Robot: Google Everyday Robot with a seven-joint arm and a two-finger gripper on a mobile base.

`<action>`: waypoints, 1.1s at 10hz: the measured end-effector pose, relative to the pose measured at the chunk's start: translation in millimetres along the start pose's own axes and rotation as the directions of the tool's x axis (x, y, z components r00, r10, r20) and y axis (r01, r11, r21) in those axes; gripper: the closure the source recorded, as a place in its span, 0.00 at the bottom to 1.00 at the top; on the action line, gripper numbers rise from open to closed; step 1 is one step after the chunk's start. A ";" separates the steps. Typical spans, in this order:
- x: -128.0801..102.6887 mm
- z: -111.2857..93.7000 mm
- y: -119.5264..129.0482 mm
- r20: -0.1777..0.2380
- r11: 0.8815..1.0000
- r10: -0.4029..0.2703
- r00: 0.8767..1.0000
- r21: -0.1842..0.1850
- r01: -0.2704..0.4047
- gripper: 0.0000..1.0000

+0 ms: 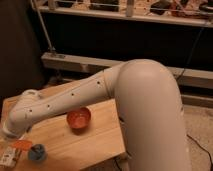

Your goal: Place the pepper in the ceramic cup

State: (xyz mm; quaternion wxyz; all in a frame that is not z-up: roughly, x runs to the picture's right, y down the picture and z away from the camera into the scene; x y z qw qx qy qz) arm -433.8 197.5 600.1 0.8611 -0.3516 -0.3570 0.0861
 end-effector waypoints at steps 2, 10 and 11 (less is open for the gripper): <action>-4.8 4.9 -4.1 0.011 1.000 -0.019 1.000 -0.003 0.019 1.00; 5.6 13.2 -4.0 0.088 0.999 -0.033 0.996 -0.041 0.036 1.00; 8.1 12.1 -4.5 0.092 0.999 -0.030 0.995 -0.043 0.034 1.00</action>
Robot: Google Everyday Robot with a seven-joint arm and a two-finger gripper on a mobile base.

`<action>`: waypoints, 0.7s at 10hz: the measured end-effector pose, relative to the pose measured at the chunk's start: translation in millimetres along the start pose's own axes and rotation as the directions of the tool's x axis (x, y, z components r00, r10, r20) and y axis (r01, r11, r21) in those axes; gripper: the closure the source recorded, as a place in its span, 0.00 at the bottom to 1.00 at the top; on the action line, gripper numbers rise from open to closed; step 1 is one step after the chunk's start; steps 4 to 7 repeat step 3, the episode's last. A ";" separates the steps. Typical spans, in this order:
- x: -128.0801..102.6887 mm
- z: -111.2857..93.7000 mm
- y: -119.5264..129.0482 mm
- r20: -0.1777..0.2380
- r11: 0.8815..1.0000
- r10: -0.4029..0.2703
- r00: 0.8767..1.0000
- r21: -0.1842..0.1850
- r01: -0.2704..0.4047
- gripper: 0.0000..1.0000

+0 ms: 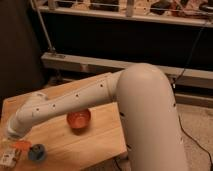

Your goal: Place the pepper in the ceramic cup

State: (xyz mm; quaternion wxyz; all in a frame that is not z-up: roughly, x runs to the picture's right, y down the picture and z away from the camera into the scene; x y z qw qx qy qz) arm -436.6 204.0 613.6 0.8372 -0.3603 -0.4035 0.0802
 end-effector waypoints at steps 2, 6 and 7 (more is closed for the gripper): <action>3.0 -4.6 -2.5 0.034 1.000 -0.007 0.999 0.002 0.007 1.00; 2.7 -6.3 -3.2 0.061 1.000 -0.013 0.998 0.003 0.013 1.00; 2.7 -6.3 -3.2 0.061 1.000 -0.013 0.998 0.003 0.013 1.00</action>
